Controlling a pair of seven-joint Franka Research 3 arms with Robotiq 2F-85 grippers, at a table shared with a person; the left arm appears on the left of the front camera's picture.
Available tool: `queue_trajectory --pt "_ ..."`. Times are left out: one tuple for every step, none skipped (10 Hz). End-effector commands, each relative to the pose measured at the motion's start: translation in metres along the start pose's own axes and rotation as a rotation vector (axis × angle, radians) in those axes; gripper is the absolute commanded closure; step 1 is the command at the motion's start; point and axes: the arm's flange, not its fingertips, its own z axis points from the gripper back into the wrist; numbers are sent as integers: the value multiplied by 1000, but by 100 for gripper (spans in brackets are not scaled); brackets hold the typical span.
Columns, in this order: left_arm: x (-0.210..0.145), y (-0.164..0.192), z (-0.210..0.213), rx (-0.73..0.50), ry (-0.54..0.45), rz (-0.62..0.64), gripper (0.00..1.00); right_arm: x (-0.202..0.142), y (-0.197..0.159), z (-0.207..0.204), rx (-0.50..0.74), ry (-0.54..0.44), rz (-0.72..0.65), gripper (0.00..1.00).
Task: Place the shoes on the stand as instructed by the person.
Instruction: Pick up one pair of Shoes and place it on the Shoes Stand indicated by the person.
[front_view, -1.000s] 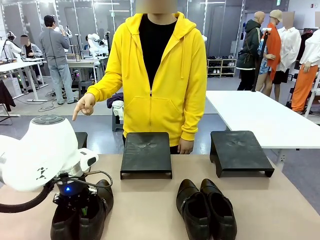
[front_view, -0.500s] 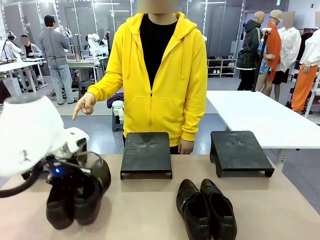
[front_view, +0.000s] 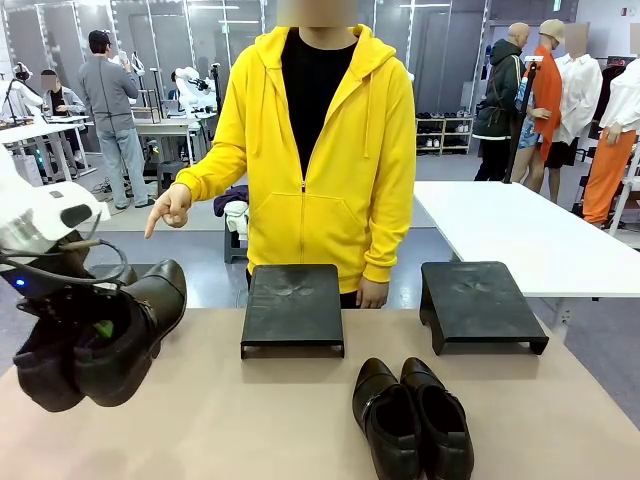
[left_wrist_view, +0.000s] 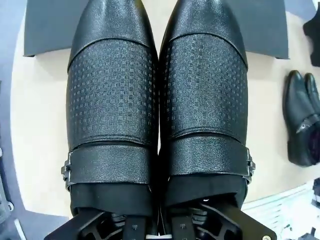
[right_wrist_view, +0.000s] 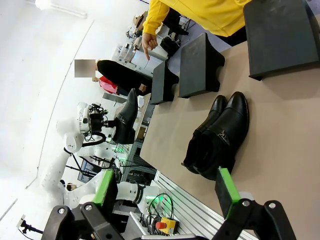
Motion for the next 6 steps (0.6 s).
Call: queue_trajectory --pt "-49 22 -10 -14 -27 -62 100 0 1 0 12 -4 11 0" --pt "0 0 0 0 0 0 100 0 1 0 12 -4 11 0" --pt "0 0 0 0 0 0 100 0 1 0 12 -4 11 0" --pt "0 0 0 0 0 0 100 0 1 0 12 -4 11 0" --pt "0 0 0 0 0 0 100 0 1 0 12 -4 11 0" --pt "0 0 0 0 0 0 100 0 1 0 12 -4 11 0"
